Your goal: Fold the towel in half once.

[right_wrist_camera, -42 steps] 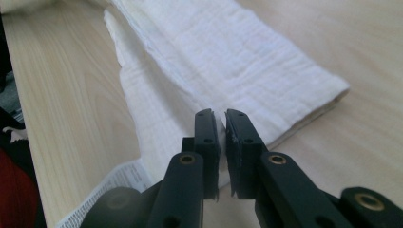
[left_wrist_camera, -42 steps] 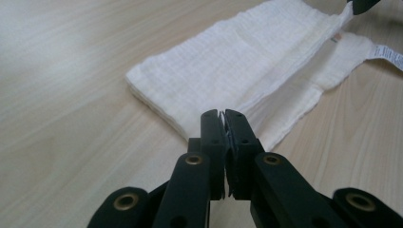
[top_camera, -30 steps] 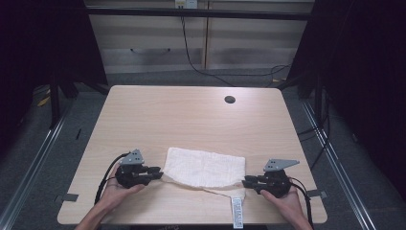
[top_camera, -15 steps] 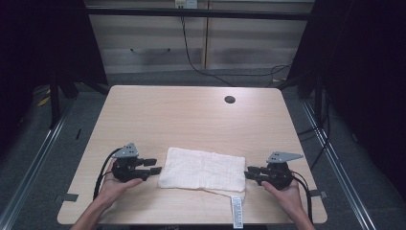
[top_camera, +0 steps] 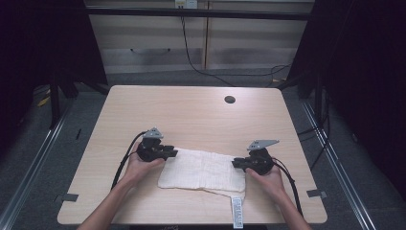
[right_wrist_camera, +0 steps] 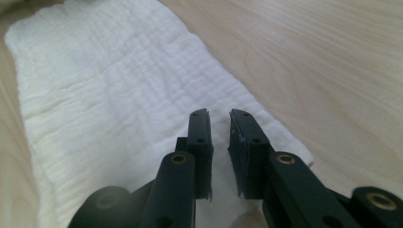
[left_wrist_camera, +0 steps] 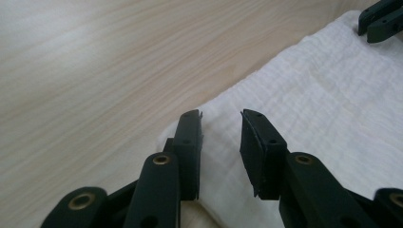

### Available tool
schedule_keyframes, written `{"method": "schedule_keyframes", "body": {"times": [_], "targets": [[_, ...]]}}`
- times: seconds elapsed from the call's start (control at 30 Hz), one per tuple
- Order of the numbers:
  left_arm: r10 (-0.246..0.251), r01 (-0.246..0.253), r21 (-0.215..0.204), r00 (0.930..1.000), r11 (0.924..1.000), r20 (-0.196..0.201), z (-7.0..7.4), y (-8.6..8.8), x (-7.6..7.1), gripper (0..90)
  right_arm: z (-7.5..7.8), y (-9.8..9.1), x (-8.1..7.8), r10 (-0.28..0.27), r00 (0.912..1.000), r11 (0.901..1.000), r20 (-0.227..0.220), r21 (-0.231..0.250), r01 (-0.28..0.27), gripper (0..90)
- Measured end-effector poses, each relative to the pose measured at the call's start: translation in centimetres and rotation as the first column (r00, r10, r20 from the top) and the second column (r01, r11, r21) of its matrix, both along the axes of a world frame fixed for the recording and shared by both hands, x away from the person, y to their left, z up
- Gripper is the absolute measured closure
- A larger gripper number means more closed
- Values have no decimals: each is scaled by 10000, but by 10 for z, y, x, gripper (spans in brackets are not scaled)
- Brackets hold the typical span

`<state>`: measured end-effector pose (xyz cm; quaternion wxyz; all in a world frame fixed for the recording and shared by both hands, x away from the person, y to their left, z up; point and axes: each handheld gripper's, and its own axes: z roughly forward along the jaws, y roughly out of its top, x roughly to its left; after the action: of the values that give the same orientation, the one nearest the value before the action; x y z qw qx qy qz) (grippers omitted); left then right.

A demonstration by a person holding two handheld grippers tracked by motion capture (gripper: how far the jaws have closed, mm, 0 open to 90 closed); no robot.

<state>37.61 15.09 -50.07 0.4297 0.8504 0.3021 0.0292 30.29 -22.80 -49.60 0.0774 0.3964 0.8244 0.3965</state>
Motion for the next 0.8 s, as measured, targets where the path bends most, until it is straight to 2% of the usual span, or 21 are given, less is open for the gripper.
{"method": "schedule_keyframes", "body": {"times": [0.03,0.07,0.1,0.2,0.3,0.5,0.53,0.63,0.8], "targets": [[-64,64,233,10000,9997,16,-3,-2,-1,685,-2,1,1,-23,10000,10000,-65,-45,23,794],[-64,64,233,10000,9997,16,-3,-2,-1,688,-2,1,1,-23,10000,10000,-65,-45,23,794],[-155,143,522,9996,9985,229,-4,-2,-4,689,-4,2,3,-70,9999,9999,-136,-141,69,795],[-223,198,767,9993,9969,316,-2,3,-10,665,-5,-1,6,-176,9997,9996,-144,-202,173,788],[-241,220,668,9992,9975,315,-3,11,-16,671,-6,-2,11,-254,9995,9996,-181,-103,252,769],[-123,105,625,9995,9980,289,-3,22,-24,671,-5,3,18,-217,9996,9994,-197,-255,212,766],[-84,56,627,9990,9980,434,-4,25,-27,671,-6,5,19,-165,9996,9997,-212,-191,161,767],[1,-25,409,9983,9992,583,-7,31,-30,673,-7,10,17,-54,10000,9994,-21,-356,53,772],[-28,16,256,9989,9997,476,-8,33,-29,697,-3,10,13,61,9997,9992,-226,-399,-70,730]]}}
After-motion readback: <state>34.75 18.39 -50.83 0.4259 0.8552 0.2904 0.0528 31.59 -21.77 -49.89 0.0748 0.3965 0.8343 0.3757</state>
